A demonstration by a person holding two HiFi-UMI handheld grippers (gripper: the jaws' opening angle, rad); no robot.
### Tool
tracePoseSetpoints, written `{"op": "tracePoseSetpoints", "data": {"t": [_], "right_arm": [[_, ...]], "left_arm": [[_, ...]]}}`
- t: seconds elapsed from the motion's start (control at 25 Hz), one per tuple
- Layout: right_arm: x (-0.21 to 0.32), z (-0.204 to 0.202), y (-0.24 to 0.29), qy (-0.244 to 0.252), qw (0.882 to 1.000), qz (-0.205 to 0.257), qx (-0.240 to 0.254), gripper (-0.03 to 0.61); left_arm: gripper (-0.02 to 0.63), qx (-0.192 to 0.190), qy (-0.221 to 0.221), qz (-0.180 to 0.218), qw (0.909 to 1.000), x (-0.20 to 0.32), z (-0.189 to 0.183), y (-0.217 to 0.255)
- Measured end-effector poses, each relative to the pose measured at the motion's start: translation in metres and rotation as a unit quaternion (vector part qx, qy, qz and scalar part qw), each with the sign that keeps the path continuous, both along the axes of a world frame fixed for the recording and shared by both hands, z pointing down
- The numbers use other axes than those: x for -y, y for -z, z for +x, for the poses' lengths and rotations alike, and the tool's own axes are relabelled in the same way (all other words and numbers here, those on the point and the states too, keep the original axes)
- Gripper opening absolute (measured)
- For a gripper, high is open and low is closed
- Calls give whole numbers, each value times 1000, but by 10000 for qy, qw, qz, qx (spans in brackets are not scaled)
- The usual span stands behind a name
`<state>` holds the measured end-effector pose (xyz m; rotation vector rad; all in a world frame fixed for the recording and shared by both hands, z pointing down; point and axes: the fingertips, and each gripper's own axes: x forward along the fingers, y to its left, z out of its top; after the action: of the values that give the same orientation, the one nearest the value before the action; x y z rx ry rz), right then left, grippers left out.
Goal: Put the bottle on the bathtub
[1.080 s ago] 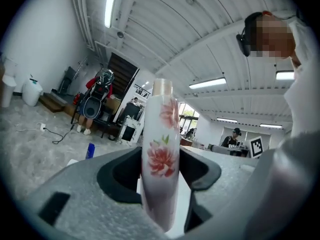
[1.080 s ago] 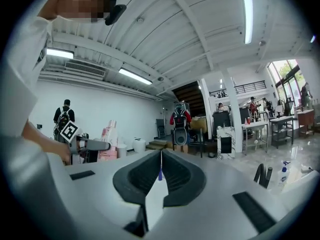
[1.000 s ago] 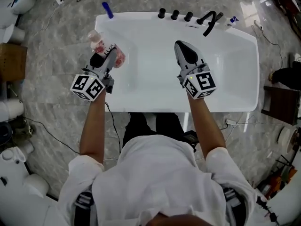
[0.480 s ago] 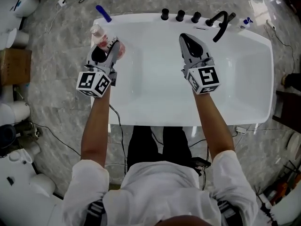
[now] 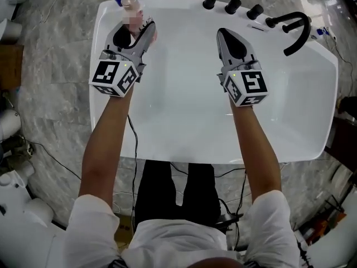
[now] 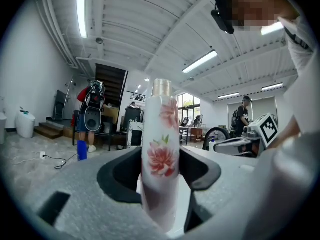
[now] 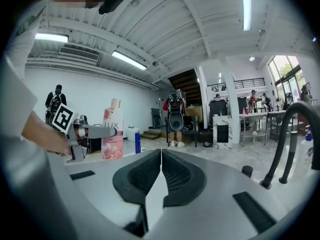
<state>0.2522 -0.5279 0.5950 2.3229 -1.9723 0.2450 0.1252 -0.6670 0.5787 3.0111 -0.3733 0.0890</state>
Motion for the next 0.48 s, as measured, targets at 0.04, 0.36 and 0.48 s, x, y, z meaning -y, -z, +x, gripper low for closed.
{"op": "tracePoseSetpoints", "data": {"t": [0.04, 0.36, 0.48], "right_arm": [[7, 0, -10, 71, 10000, -53, 21, 17], [53, 9, -63, 463, 9977, -403, -277, 17], [62, 9, -73, 490, 9979, -383, -157, 17]], "left_arm": [[230, -19, -36, -32, 10000, 4, 7, -8], [230, -23, -82, 186, 9998, 41, 52, -47], [230, -103, -57, 118, 9999, 53, 60, -60]]}}
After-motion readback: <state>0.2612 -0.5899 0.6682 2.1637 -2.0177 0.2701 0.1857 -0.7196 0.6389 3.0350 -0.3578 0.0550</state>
